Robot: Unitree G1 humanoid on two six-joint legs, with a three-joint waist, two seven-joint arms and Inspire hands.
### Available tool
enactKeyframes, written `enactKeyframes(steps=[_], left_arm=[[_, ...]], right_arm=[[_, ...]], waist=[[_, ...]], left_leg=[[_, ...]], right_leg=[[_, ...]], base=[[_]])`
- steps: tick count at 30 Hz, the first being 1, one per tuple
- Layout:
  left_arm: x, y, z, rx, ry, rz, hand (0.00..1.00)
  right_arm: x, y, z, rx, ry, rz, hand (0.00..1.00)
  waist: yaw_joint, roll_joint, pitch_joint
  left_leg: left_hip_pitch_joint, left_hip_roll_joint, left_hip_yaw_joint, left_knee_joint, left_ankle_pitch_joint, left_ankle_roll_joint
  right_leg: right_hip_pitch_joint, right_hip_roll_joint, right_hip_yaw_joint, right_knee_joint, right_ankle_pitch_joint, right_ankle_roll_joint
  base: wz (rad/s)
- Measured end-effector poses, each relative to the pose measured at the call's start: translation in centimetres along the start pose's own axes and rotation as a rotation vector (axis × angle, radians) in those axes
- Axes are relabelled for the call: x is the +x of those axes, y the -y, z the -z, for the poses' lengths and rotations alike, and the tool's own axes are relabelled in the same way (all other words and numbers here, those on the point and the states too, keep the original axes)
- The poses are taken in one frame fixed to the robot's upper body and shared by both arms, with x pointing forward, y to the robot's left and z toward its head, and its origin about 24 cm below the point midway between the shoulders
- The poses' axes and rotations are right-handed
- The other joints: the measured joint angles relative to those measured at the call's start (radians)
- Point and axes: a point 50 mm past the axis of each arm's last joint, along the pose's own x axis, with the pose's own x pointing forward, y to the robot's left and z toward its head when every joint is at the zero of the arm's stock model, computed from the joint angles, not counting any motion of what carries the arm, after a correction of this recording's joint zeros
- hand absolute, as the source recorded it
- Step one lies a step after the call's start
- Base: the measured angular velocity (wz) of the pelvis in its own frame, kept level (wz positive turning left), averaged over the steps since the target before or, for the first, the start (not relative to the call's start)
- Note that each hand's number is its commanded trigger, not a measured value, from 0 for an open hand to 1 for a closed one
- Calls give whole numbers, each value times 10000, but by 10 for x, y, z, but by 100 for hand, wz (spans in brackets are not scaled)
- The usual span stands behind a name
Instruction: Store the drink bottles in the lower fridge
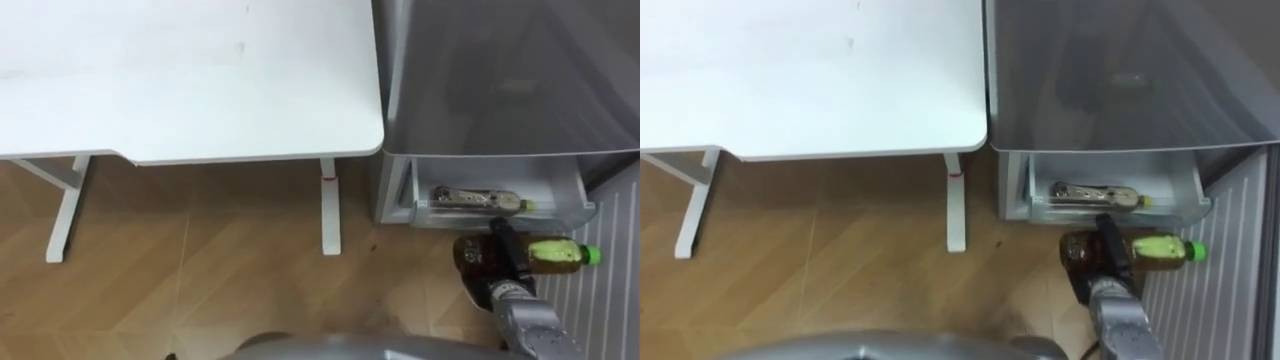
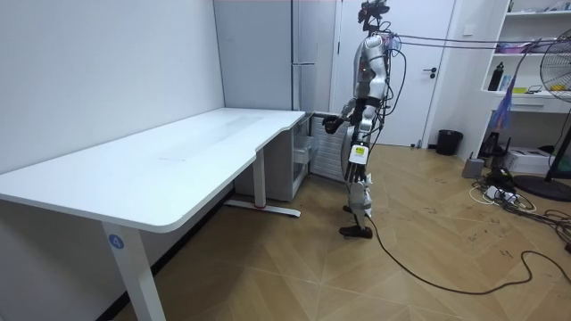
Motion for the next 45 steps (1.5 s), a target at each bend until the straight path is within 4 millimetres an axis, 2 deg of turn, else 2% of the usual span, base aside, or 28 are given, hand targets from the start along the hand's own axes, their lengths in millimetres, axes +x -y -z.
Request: enactKeyframes(steps=[4, 6, 7, 9, 13, 16, 21, 23, 27, 30, 33, 38, 40, 45], left_arm=[[2, -2, -14, 443, 383, -47, 0], [4, -3, -36, 619, 972, -64, 0], [4, -3, -41, 655, 1109, -65, 0], [5, -2, -55, 1051, 1510, 65, 0], [6, -3, -79, 1530, 1998, 206, 0], [6, -5, -87, 1570, 2061, 148, 0], [8, -8, -95, 1618, 1990, 113, 0], [8, -13, -95, 1632, 2038, 18, 0], [8, -21, -94, 1451, 2046, -152, 0], [8, -25, -93, 1476, 1999, -335, 0], [9, -24, -91, 1680, 1901, -330, 0], [9, -22, -89, 2021, 1804, -229, 0], [9, -26, -88, 2097, 1777, -322, 0], [10, -28, -83, 2229, 1459, -288, 0]], right_arm=[[10, -12, 0, -253, 17, -131, 100], [16, -32, -5, -387, 53, -584, 100], [18, -37, -6, -380, 71, -676, 100], [24, -50, -12, -497, 133, -806, 100], [29, -85, -29, -574, 382, -1161, 100], [30, -101, -40, -302, 649, -1270, 100], [27, -121, -61, -263, 1112, -1674, 100], [25, -133, -64, -280, 1193, -1937, 100], [20, -157, -76, -36, 1329, -2401, 100], [17, -164, -86, -94, 1493, -2326, 100], [14, -175, -89, -331, 1598, -2528, 100], [12, -182, -88, -801, 1638, -2536, 100], [11, -189, -87, -1212, 1685, -2524, 100], [9, -195, -88, -1605, 1823, -2445, 100]], waist=[[-83, 35, -7], [-138, 94, -7], [-142, 29, 50], [-156, 2, 86], [-220, -92, 138], [-208, -94, 141], [57, -145, 173], [56, -214, 217], [62, -331, 244], [317, -493, 280], [347, -587, 331], [356, -704, 400], [381, -814, 456], [494, -868, 446]], left_leg=[[-514, 1, -1, 184, 4, 5], [-1058, -11, -5, 283, 84, 50], [-1149, -18, -5, 280, 110, 59], [-1355, -27, -27, 283, 156, 65], [-2147, -68, -118, 378, 296, 87], [-2585, -54, -121, 482, 348, 84], [-3085, -55, -125, 480, 431, 72], [-3253, -58, -124, 467, 473, 63], [-3584, -72, -132, 471, 530, 65], [-3748, -82, -34, 476, 547, 70], [-4050, -145, -10, 519, 606, 115], [-4219, -226, 133, 611, 660, 195], [-4401, -225, 143, 743, 665, 203], [-4850, -213, 117, 1183, 665, 203]], right_leg=[[-492, -22, 6, 220, 3, -3], [-1121, -63, -2, 483, 20, -30], [-1240, -82, -13, 548, 20, -31], [-1452, -102, -52, 601, 43, -59], [-2299, -193, -169, 907, 74, -98], [-2679, -192, -230, 889, 149, -133], [-3305, -218, -246, 1115, 178, -155], [-3528, -229, -253, 1195, 182, -160], [-3870, -250, -256, 1239, 201, -192], [-4229, -288, -201, 1490, 200, -192], [-4579, -382, -233, 1660, 201, -192], [-4798, -524, -265, 1819, 200, -190], [-4978, -546, -279, 1961, 200, -191], [-5335, -586, -307, 2252, 218, -225]], base=[[0], [0], [4], [5], [8], [0], [-2], [-2], [0], [-10], [-2], [-1], [0], [2]])
